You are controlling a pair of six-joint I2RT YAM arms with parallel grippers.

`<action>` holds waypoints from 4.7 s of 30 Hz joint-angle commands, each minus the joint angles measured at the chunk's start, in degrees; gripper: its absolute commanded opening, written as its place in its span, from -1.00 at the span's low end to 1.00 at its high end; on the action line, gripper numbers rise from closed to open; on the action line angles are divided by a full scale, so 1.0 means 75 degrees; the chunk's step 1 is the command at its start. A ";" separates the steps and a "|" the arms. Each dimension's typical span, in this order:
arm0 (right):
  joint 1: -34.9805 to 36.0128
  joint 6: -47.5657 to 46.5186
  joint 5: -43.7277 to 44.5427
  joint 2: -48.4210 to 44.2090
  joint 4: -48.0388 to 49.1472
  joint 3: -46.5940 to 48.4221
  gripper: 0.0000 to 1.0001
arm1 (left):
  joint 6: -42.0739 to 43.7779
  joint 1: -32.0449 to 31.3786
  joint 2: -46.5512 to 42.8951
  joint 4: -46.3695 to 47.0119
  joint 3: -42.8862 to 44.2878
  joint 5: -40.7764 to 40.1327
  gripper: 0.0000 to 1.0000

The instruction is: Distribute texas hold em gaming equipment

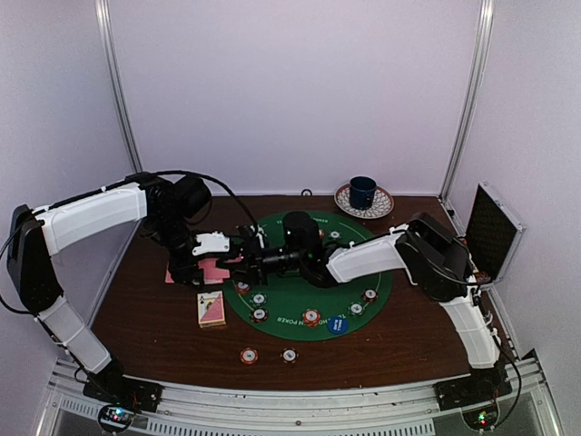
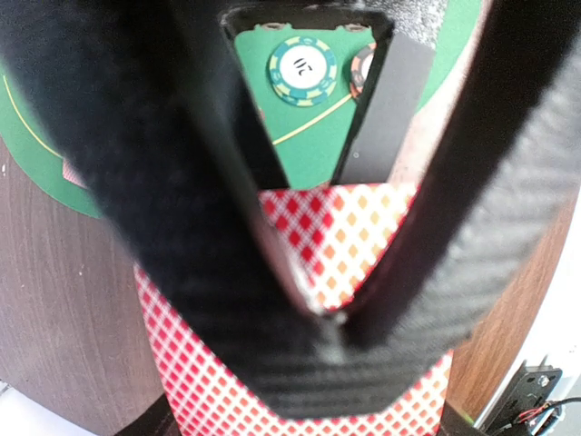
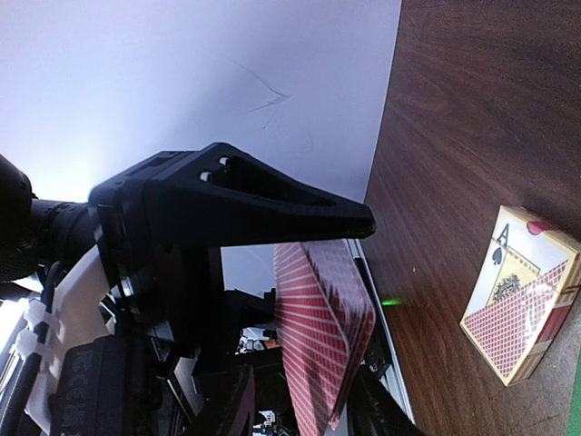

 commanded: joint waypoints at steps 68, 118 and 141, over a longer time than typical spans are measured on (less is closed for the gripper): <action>-0.4054 -0.5479 0.1314 -0.0182 -0.7437 0.1628 -1.00 | 0.0057 -0.0010 0.0009 -0.0263 0.0119 -0.0288 -1.00; -0.1537 -0.6844 0.7075 -0.2588 -1.0867 0.0143 0.99 | -0.0053 -0.0010 -0.0290 -0.0266 0.0135 -0.0323 -1.00; -0.1408 -0.4131 0.3134 -0.3894 -0.6183 -0.2034 0.85 | -0.0147 -0.0010 -0.0385 -0.0230 0.0252 -0.0245 -1.00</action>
